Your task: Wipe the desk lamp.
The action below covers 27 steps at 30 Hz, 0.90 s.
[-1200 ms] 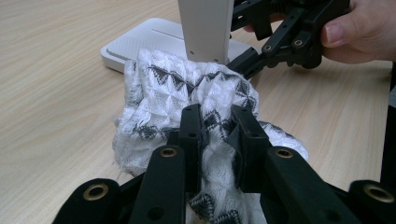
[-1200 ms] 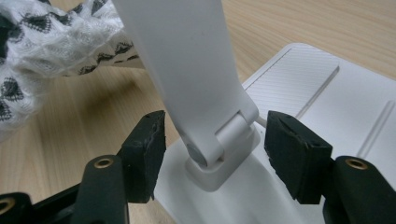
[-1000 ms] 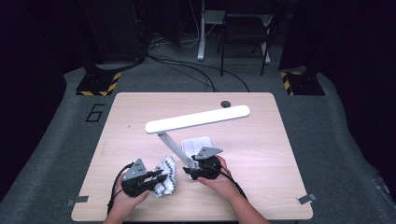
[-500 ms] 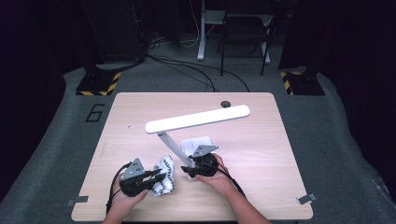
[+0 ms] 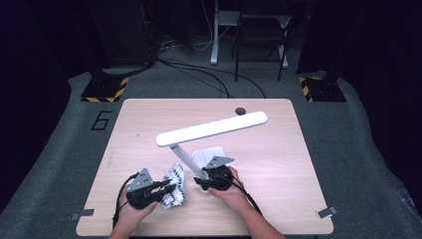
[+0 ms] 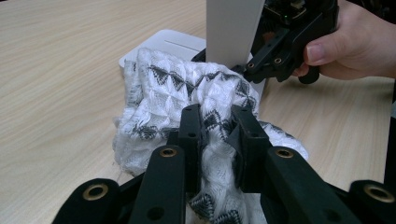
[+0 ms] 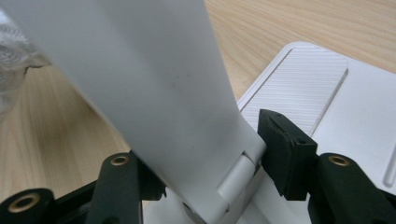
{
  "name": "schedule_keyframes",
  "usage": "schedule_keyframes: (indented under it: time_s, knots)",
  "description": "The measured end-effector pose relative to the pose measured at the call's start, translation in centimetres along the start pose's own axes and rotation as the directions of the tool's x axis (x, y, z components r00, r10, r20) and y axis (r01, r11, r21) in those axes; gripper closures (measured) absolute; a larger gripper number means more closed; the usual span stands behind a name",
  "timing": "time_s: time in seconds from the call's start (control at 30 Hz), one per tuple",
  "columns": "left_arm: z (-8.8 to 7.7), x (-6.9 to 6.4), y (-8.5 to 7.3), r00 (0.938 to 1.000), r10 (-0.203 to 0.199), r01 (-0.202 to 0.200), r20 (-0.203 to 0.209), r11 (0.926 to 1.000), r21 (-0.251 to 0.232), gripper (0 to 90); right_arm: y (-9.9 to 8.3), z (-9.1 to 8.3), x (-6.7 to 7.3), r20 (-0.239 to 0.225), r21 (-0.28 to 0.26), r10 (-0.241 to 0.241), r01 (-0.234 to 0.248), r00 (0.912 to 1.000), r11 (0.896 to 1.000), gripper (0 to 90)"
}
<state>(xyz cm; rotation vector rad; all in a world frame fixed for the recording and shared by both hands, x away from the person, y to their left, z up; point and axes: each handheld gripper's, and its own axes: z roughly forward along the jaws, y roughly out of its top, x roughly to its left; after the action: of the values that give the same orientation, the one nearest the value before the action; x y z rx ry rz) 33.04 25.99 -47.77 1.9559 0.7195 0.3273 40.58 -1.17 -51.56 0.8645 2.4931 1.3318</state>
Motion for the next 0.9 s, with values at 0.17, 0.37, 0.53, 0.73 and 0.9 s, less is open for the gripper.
schedule_keyframes:
  time_s: [0.17,0.37,0.53,0.73,0.9]
  knots:
    - [0.0,0.0,0.0,1.0000,0.001,-0.001,0.004,1.0000,0.004,75.8,-0.1,-0.1,0.1,-0.009,0.002,-0.001,0.001,1.0000,1.000,44.5]
    - [-0.1,0.0,0.0,1.0000,-0.007,0.007,0.003,1.0000,-0.005,75.7,-0.5,-0.8,0.1,-0.014,0.015,-0.040,0.040,0.9991,0.999,37.6]
    - [-0.2,0.1,0.0,1.0000,-0.004,0.004,0.006,1.0000,-0.003,75.7,-1.1,-1.8,0.1,-0.029,0.025,-0.051,0.052,0.9983,0.998,37.9]
    - [-0.1,0.1,0.1,1.0000,-0.006,0.006,-0.002,0.9998,-0.017,75.7,-1.7,-2.8,0.3,-0.021,0.019,-0.056,0.057,0.9982,0.998,49.0]
    - [-0.2,0.1,0.1,1.0000,-0.003,0.003,-0.003,0.9999,-0.016,75.7,-2.0,-3.4,0.8,-0.011,0.030,-0.040,0.041,0.9991,0.999,55.3]
